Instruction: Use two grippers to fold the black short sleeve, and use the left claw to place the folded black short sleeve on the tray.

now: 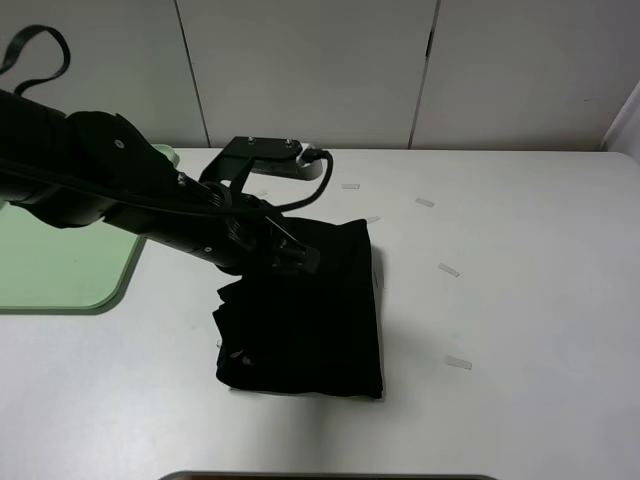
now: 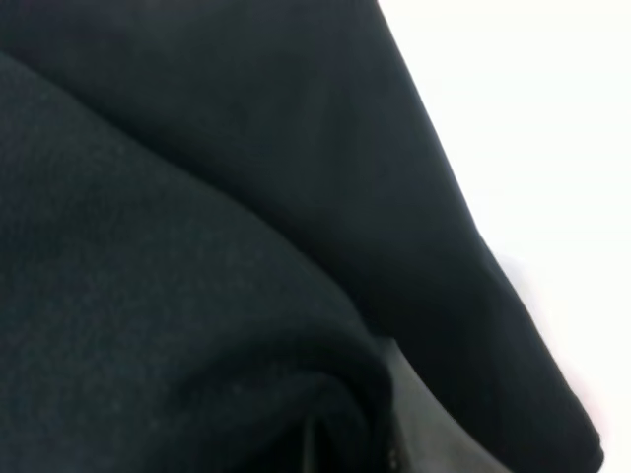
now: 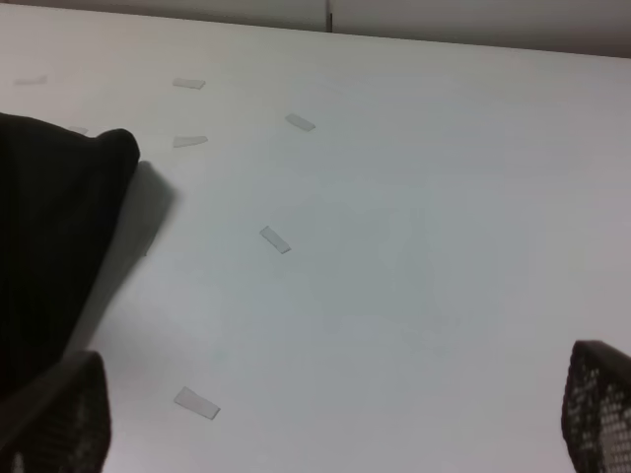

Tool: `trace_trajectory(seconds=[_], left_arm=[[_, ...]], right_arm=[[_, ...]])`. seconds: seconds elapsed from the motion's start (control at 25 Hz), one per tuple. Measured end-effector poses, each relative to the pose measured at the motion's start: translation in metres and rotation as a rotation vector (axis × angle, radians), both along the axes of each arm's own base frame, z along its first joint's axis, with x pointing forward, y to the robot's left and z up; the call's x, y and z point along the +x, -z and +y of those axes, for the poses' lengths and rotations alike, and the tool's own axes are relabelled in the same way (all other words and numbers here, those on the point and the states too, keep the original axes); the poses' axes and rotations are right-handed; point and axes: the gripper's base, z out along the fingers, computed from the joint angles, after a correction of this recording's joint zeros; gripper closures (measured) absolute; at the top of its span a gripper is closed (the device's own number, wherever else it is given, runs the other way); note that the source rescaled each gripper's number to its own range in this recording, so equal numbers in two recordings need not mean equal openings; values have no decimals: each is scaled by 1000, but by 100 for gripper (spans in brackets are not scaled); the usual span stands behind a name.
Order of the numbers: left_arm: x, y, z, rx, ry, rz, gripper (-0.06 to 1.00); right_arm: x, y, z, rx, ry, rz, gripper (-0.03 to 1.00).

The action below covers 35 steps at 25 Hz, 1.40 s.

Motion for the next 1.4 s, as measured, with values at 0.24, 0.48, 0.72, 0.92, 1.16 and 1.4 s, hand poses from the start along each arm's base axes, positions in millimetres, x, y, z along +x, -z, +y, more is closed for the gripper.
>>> trace_trajectory(seconds=[0.24,0.48,0.72,0.92,1.16,1.4], left_arm=[[-14,6,-19,13,59,-17,91],[-20,4,-28,8,75,-63,68],[-14,-6,-37,-21,70,-115,26],[-9,-16,-48,-51,68,-173,23],[-1,0,-77,-39,96,-167,22],[7,-33,-69,-91,83,-260,22]], right_arm=[[0,0,0,0,0,0,-3],[0,0,0,0,0,0,-3],[0,0,0,0,0,0,-3],[0,0,0,0,0,0,-3],[0,0,0,0,0,0,-3],[0,0,0,0,0,0,-3]])
